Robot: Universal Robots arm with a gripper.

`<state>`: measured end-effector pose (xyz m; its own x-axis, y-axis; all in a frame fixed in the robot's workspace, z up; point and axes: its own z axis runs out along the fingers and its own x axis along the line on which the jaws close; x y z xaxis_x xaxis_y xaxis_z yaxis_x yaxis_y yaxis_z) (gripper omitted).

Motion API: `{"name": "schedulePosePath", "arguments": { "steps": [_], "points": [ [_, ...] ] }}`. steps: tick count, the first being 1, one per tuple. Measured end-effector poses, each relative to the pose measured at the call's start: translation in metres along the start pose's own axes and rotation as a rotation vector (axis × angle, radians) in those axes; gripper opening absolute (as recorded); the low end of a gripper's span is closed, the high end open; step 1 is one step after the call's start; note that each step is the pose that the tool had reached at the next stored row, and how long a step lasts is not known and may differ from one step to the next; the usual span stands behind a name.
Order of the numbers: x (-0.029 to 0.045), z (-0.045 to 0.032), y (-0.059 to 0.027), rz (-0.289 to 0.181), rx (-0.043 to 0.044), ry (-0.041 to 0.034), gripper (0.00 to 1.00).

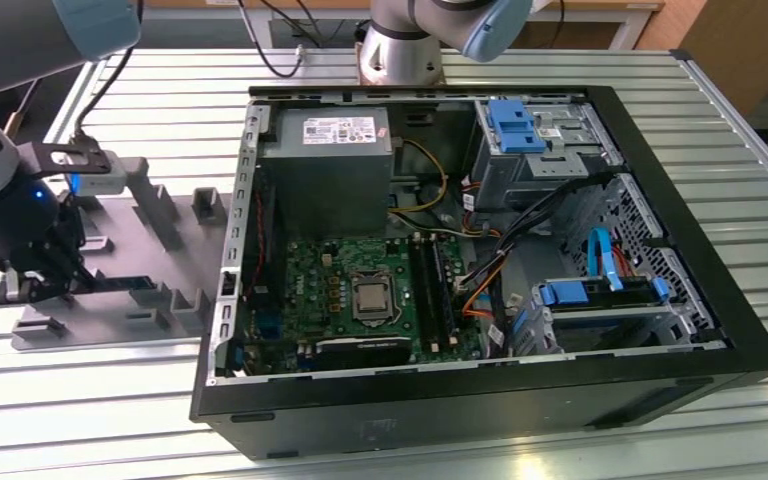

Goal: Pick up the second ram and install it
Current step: 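Pick up the second ram and move it above second insertion slot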

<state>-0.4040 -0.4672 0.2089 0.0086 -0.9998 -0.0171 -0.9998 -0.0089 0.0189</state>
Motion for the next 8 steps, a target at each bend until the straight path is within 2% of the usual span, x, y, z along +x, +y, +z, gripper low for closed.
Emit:
{"name": "schedulePosePath", "arguments": {
  "steps": [8],
  "points": [
    [-0.0001,-0.0029,0.0001,0.000,-0.0001,0.0000,0.14]
  ]
}}
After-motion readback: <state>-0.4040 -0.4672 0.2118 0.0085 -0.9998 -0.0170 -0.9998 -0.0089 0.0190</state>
